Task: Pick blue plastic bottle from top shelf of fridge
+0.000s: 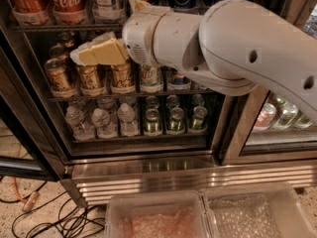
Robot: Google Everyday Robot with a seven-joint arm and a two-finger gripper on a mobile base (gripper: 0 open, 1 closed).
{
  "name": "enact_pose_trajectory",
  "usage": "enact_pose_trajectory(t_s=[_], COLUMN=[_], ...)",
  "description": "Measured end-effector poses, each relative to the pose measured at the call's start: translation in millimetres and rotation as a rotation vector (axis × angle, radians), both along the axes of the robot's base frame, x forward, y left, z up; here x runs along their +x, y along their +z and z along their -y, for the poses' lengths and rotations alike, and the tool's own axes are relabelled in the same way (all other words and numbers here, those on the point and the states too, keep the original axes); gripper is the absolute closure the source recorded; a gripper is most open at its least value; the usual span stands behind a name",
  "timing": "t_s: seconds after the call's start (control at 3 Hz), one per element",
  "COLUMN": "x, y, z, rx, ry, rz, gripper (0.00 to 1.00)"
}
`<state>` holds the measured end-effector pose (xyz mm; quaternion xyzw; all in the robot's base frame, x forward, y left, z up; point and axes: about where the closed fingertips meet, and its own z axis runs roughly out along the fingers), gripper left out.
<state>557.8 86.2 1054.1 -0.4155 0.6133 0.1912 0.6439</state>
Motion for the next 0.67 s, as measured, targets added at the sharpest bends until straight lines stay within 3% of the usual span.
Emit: enact_pose_trajectory(t_s=[0.33,0.67], x=[9,28], y=[-4,-7], z=[-24,-35], rx=[0.074,0.132], ry=[-0.011,-0.071], rz=[-0.010,-0.004], gripper=[0.00,0.00])
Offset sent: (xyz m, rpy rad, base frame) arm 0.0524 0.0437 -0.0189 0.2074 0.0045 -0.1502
